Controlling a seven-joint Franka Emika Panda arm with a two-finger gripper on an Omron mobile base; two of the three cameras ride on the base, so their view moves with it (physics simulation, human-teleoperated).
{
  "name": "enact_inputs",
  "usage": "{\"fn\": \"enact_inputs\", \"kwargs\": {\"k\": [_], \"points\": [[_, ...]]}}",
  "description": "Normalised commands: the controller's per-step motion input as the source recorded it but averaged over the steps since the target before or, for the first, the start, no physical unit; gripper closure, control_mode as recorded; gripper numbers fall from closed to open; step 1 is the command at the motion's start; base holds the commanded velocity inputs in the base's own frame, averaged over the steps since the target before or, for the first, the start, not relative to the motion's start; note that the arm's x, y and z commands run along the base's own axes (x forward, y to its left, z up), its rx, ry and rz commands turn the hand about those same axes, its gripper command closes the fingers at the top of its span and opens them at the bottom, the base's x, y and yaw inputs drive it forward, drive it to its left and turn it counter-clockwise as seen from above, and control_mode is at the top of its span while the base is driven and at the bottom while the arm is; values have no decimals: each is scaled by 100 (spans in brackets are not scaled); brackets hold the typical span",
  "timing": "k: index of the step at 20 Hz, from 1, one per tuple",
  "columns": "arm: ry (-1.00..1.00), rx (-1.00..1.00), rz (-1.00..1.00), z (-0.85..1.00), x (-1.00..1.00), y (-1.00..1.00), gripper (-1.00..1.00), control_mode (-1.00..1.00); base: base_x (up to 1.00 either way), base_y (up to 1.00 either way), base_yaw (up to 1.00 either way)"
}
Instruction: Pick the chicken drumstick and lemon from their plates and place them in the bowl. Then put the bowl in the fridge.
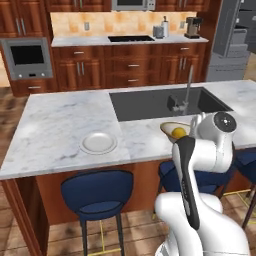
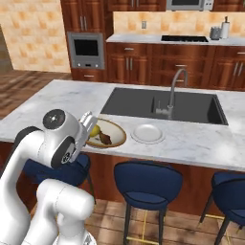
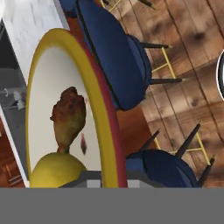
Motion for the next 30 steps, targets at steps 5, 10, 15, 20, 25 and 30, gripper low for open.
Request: {"fn": "enact_inputs", "kwargs": {"k": [5, 10, 15, 20, 25, 30], "points": [[0, 0, 0, 0, 0, 0, 100, 100, -14, 0, -44], [0, 0, 0, 0, 0, 0, 100, 100, 0, 2, -100], [0, 0, 0, 0, 0, 0, 100, 100, 0, 1, -100], [0, 0, 0, 0, 0, 0, 100, 100, 10, 0, -91], [0, 0, 0, 0, 0, 0, 100, 100, 67, 0, -38], [0, 0, 0, 0, 0, 0, 100, 100, 94, 2, -2]]}}
